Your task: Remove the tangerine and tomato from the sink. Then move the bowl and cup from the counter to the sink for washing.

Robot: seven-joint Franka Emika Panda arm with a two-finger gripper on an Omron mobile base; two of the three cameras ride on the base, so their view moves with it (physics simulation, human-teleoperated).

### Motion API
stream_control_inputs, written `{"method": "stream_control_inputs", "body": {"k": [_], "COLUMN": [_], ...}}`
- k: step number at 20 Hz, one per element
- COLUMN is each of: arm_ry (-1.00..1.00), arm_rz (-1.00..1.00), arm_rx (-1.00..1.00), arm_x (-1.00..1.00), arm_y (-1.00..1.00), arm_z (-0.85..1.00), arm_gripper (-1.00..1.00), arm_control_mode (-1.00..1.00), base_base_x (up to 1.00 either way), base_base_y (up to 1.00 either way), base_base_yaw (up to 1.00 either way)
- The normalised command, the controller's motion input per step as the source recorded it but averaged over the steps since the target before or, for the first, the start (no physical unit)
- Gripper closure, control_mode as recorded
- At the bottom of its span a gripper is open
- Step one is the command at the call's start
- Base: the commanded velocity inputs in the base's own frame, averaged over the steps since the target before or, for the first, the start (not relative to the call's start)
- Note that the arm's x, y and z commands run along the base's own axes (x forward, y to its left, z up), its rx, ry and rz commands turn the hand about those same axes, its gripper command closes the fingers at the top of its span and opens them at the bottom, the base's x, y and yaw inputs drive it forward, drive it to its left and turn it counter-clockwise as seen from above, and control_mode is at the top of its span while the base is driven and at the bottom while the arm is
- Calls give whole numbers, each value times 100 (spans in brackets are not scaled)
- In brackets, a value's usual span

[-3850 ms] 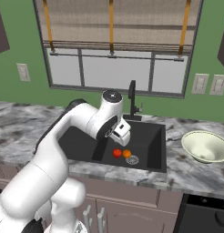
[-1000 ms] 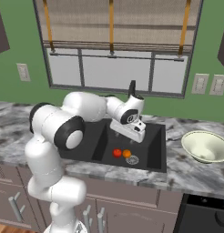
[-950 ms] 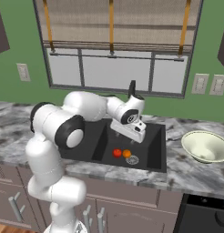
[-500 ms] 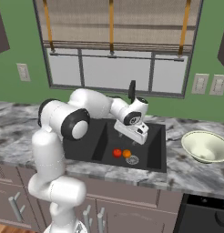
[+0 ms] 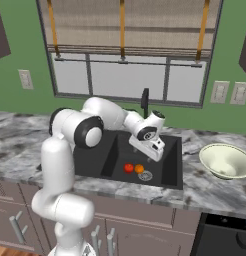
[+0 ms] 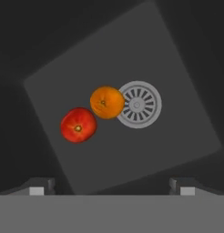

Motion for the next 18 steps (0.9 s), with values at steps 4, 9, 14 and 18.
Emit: {"method": "stream_control_inputs", "body": {"k": [4,9,14,18], "arm_ry": [0,0,0,0], "arm_rz": [-2,0,0,0], "arm_rx": [0,0,0,0], "arm_x": [17,18,25,27], "arm_y": [-4,-1,0,0], "arm_z": [-21,-18,-19,-22], "arm_gripper": [-100,-100,-100,-100], "arm_control_mode": [-100,-100,-100,-100], "base_base_x": [0,0,0,0], "base_base_y": [0,0,0,0], "base_base_yaw": [0,0,0,0]}}
